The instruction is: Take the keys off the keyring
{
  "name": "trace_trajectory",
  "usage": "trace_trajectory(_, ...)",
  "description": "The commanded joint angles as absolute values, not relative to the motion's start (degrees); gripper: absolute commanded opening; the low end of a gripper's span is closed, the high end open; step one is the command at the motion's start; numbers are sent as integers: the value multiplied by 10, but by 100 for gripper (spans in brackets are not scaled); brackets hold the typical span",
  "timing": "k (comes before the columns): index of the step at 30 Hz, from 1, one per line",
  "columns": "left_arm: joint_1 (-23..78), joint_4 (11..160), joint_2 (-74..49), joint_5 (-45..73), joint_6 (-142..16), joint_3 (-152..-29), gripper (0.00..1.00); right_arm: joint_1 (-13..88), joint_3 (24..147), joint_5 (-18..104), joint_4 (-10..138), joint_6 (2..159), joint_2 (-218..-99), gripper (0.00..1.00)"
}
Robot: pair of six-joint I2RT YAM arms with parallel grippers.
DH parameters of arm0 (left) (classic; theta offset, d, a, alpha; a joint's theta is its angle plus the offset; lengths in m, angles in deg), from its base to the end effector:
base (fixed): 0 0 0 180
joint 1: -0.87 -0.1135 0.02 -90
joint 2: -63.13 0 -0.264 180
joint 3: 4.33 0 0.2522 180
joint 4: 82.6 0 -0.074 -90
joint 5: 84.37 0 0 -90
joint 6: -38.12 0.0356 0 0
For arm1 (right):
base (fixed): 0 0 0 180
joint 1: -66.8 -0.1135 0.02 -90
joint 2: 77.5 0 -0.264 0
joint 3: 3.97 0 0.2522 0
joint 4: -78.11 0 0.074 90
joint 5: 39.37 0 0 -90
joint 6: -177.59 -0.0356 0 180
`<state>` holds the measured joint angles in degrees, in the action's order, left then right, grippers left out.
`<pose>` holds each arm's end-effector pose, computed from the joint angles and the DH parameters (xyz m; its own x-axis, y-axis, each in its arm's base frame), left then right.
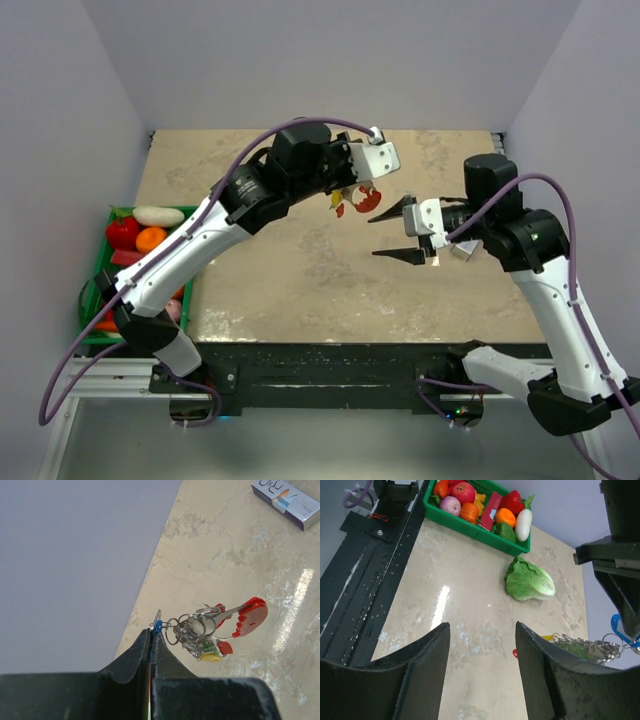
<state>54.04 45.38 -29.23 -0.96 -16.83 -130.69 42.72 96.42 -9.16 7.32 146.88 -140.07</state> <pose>0.2095 -0.2729 0.4845 0.2673 0.5949 -0.7581 0.7039 0.4168 0.5752 0.1470 0.0994 0.4524 0.4919 -0.2540 -0.8328 -0.8700 -0.1074 -0.4811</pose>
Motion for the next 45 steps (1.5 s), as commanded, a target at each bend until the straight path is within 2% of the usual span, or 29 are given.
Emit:
trace_trajectory(1, 541, 502, -292, -33, -180, -1312, 0, 423, 943, -118, 98, 1468, -1397, 57)
trace_trajectory(8, 542, 506, -294, -37, -186, -1314, 0, 420, 868, -114, 228, 1374, -1412, 53)
trace_trajectory(15, 542, 505, -296, -36, -190, -1313, 0, 421, 831, -11, 416, 1207, -1423, 44)
trace_trajectory(26, 542, 504, -286, -42, -187, -1302, 0, 421, 820, 141, 463, 1158, -1409, 43)
trace_trajectory(34, 542, 499, -273, -44, -180, -1290, 0, 421, 834, 187, 473, 1156, -1413, 43)
trace_trajectory(45, 542, 458, -253, 21, -180, -1272, 0, 422, 869, 223, 527, 1140, -1454, 45)
